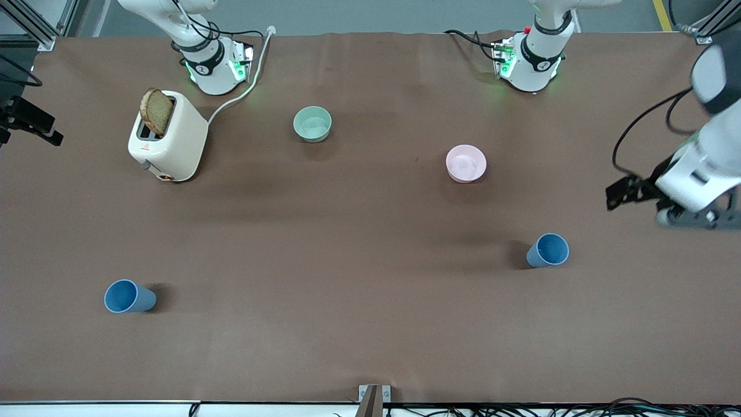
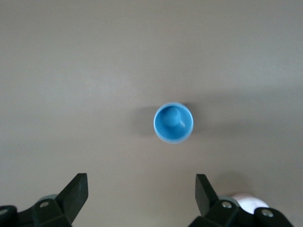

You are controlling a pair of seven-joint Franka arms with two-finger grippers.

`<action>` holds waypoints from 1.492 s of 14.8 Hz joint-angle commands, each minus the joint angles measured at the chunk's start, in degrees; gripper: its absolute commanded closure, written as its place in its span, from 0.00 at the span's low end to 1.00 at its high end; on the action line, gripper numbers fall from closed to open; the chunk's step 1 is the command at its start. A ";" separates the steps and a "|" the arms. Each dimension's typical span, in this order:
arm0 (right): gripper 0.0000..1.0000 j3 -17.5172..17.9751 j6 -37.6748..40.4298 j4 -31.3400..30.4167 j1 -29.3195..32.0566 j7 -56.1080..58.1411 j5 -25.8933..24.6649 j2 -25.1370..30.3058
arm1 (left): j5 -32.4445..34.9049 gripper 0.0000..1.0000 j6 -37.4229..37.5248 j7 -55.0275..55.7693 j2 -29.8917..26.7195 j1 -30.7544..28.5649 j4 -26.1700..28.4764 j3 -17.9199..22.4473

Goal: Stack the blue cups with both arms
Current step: 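Reach both grippers down toward the two blue cups, then grasp the blue cup with the left gripper while the right gripper grasps another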

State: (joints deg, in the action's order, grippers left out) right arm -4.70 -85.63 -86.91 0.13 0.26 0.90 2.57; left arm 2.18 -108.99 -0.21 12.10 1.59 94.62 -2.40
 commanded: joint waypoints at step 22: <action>0.02 -9.37 -43.57 4.82 2.07 16.44 16.84 -42.73 | -1.83 1.00 -12.40 12.74 16.92 0.17 1.01 -9.17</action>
State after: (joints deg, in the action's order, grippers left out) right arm -13.94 -128.77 -83.97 1.29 15.16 14.50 -38.14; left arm 0.73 -123.70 6.93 31.47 1.44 95.29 -7.59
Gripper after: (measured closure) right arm 0.022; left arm 0.952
